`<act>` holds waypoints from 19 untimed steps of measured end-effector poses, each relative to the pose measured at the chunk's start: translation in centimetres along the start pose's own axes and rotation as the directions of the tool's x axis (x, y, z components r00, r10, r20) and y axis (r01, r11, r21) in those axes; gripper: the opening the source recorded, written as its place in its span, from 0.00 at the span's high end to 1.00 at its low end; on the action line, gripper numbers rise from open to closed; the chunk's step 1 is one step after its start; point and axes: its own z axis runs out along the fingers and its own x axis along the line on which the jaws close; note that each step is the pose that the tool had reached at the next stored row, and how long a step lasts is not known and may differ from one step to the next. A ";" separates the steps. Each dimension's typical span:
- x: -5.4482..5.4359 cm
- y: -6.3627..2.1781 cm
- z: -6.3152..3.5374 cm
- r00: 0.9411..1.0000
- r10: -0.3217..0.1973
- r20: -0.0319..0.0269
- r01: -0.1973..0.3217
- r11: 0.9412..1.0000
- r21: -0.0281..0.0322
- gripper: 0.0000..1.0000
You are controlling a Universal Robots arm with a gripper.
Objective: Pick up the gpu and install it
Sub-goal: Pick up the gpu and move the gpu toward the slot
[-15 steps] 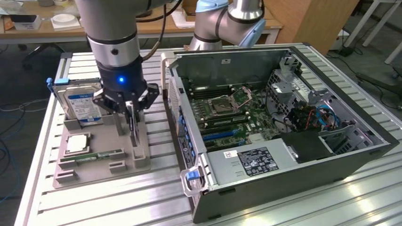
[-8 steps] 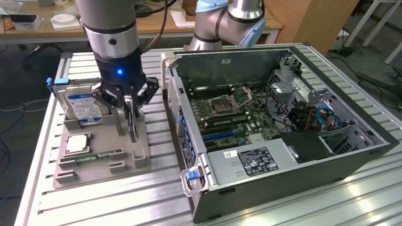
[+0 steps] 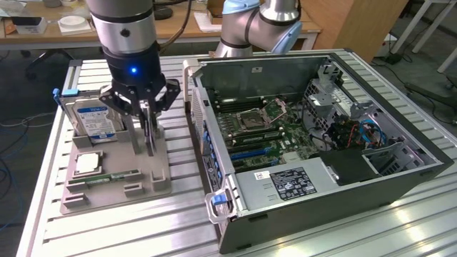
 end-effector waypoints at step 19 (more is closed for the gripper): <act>-0.1 0.23 -5.23 1.000 0.000 0.000 0.000 1.000 -0.001 0.73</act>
